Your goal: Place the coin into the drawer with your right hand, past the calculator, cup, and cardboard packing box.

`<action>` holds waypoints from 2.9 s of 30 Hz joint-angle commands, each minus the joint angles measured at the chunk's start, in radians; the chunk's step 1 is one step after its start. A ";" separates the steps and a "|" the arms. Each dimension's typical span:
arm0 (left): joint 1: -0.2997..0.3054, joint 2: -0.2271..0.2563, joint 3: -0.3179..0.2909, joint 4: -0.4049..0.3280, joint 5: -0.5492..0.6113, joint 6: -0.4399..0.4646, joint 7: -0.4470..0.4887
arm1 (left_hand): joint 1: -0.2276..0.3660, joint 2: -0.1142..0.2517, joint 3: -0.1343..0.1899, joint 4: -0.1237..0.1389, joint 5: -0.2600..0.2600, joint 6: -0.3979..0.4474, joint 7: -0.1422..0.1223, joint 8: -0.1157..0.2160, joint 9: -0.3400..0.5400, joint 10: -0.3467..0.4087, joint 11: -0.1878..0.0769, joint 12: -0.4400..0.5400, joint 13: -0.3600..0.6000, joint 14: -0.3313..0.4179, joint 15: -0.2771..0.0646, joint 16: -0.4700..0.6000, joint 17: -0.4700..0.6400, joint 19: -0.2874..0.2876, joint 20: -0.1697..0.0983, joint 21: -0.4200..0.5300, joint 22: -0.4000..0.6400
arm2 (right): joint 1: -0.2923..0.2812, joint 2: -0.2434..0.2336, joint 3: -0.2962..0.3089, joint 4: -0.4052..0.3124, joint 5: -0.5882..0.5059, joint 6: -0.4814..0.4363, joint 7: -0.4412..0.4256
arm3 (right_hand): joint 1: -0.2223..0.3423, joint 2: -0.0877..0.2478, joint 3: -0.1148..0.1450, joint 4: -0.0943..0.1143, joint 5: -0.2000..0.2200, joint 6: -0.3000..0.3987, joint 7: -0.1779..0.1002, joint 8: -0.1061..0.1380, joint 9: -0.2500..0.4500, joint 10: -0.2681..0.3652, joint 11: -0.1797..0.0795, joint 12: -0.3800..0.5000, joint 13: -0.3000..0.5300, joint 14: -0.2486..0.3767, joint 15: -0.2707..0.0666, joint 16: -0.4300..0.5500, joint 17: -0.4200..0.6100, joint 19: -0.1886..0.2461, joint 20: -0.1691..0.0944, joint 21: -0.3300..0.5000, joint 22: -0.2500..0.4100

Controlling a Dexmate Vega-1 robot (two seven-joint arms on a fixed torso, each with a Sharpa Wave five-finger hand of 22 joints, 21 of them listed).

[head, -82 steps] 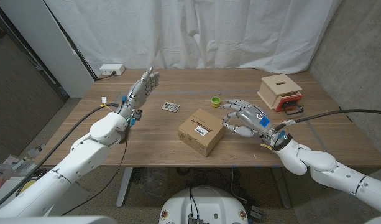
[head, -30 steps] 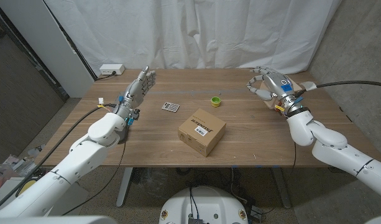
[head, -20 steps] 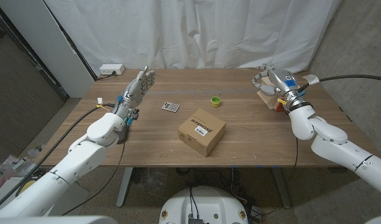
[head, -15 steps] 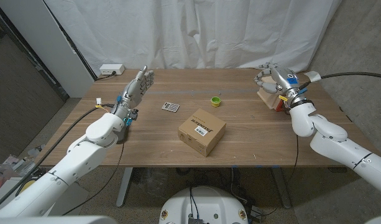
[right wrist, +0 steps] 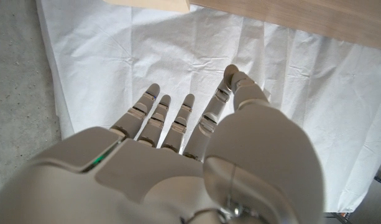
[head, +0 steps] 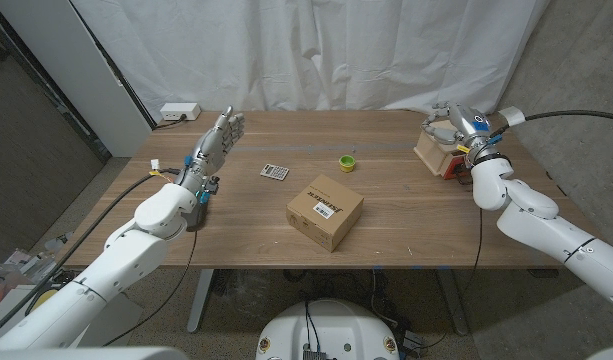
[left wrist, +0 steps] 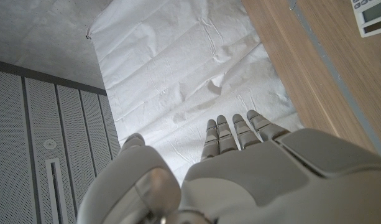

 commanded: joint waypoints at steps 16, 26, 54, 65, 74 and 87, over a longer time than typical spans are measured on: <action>0.035 0.001 -0.021 -0.040 0.016 0.019 0.038 | 0.004 0.006 -0.006 -0.001 0.006 0.009 -0.003 -0.002 0.002 0.001 -0.001 -0.001 0.004 -0.006 0.000 0.000 0.004 -0.006 0.002 0.000 0.006 | 0.078 0.002 -0.051 0.105 0.113 -0.133 0.003 | 0.005 0.011 -0.005 0.003 -0.007 0.019 -0.024 -0.005 0.005 -0.012 0.018 -0.011 0.000 -0.017 -0.017 -0.006 0.003 -0.019 -0.014 -0.009 0.002; 0.040 0.000 -0.024 -0.049 0.019 0.028 0.043 | 0.005 0.007 -0.008 -0.001 0.006 0.011 -0.002 -0.002 0.002 0.000 0.003 -0.002 0.004 -0.006 0.000 0.000 0.004 -0.006 0.001 0.000 0.006 | 0.107 0.003 -0.083 0.136 0.126 -0.165 0.003 | 0.005 0.012 -0.006 0.003 -0.009 0.018 -0.024 -0.006 0.006 -0.014 0.021 -0.014 0.000 -0.019 -0.016 -0.005 0.003 -0.021 -0.014 -0.010 0.002; 0.049 -0.003 -0.028 -0.067 0.028 0.042 0.060 | 0.008 0.009 -0.013 -0.001 0.006 0.011 0.000 -0.002 0.002 0.002 -0.002 -0.001 0.004 -0.007 0.003 0.000 0.004 -0.007 0.001 0.000 0.006 | 0.157 -0.004 -0.142 0.198 0.139 -0.174 -0.005 | 0.003 0.019 -0.010 0.006 -0.015 0.003 -0.024 -0.017 0.007 -0.022 0.029 -0.021 0.000 -0.017 -0.016 -0.001 0.003 -0.018 -0.013 -0.010 0.001; 0.056 -0.009 -0.029 -0.067 0.028 0.041 0.065 | 0.009 0.010 -0.014 -0.001 0.006 0.012 -0.003 -0.002 0.002 0.002 -0.001 -0.001 0.004 -0.007 0.003 0.000 0.004 -0.006 0.001 0.000 0.006 | 0.161 -0.007 -0.145 0.216 0.152 -0.171 -0.006 | -0.003 0.025 -0.017 0.009 -0.025 -0.094 -0.025 -0.064 0.007 -0.031 0.044 -0.031 0.001 -0.018 -0.014 0.000 0.002 -0.018 -0.011 -0.012 0.001; 0.040 -0.010 -0.021 -0.062 0.029 0.049 0.060 | 0.009 0.011 -0.016 -0.001 0.006 0.012 -0.002 -0.002 0.002 0.001 -0.002 -0.001 0.004 -0.007 0.003 0.000 0.004 -0.006 0.001 0.000 0.006 | 0.149 -0.011 -0.137 0.218 0.168 -0.175 -0.018 | -0.008 0.025 -0.023 0.010 -0.031 -0.154 -0.024 -0.096 0.008 -0.045 0.054 -0.039 0.002 -0.021 -0.009 -0.001 0.001 -0.020 -0.006 -0.014 0.000; 0.012 -0.014 -0.002 -0.050 0.029 0.054 0.050 | 0.010 0.012 -0.018 -0.001 0.006 0.014 -0.002 -0.001 0.002 0.001 -0.003 -0.002 0.004 -0.007 0.003 0.000 0.004 -0.008 0.002 0.000 0.006 | 0.141 -0.016 -0.136 0.221 0.183 -0.175 -0.023 | -0.022 0.023 -0.032 0.015 -0.036 -0.211 -0.023 -0.127 0.008 -0.055 0.065 -0.045 0.003 -0.023 -0.003 -0.001 0.000 -0.025 0.002 -0.017 0.000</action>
